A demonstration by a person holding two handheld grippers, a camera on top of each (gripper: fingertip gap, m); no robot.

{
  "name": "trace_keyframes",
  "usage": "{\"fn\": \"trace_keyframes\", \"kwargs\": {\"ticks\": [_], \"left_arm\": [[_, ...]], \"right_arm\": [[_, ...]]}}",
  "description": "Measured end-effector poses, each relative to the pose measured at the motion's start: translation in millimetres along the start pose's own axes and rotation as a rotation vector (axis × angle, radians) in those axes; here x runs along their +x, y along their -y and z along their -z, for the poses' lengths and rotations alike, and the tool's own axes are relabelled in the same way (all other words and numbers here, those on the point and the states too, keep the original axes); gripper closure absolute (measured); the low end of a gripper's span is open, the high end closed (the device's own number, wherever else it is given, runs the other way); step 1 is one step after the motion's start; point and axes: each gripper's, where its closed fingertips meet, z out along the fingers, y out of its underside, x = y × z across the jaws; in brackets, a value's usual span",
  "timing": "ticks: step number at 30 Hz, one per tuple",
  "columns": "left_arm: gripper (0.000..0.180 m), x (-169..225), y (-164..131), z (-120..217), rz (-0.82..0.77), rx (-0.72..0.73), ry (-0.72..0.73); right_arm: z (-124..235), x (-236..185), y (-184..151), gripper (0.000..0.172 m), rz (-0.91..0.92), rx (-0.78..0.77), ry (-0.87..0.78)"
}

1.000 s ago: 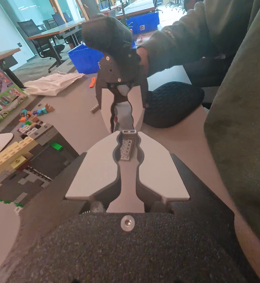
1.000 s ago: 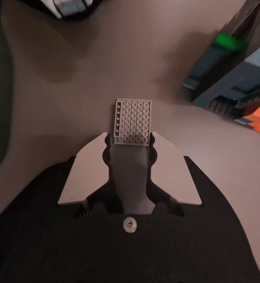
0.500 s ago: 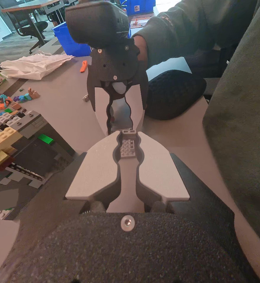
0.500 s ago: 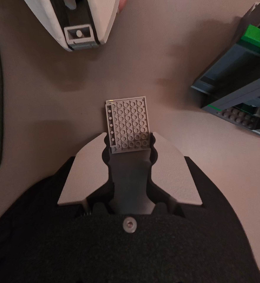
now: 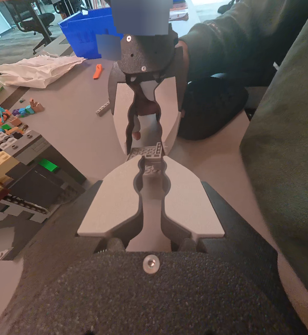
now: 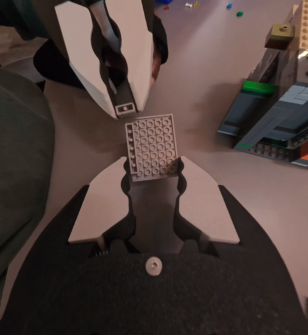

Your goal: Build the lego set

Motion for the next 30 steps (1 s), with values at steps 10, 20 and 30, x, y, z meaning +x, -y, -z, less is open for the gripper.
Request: {"fn": "trace_keyframes", "kwargs": {"ticks": [10, 20, 30], "left_arm": [[0.164, 2.2, -3.2, -1.0, -0.016, -0.031, -0.015], [0.162, 4.9, -4.2, -2.7, -0.087, -0.081, -0.017], [0.160, 4.9, -2.0, -3.5, -0.115, -0.098, 0.002]], "right_arm": [[5.7, -2.8, 6.9, 0.122, 0.017, 0.047, 0.006], [6.1, -4.5, 5.9, 0.122, 0.017, 0.062, 0.012], [7.9, -4.6, 3.6, 0.122, 0.019, 0.064, 0.005]]}}
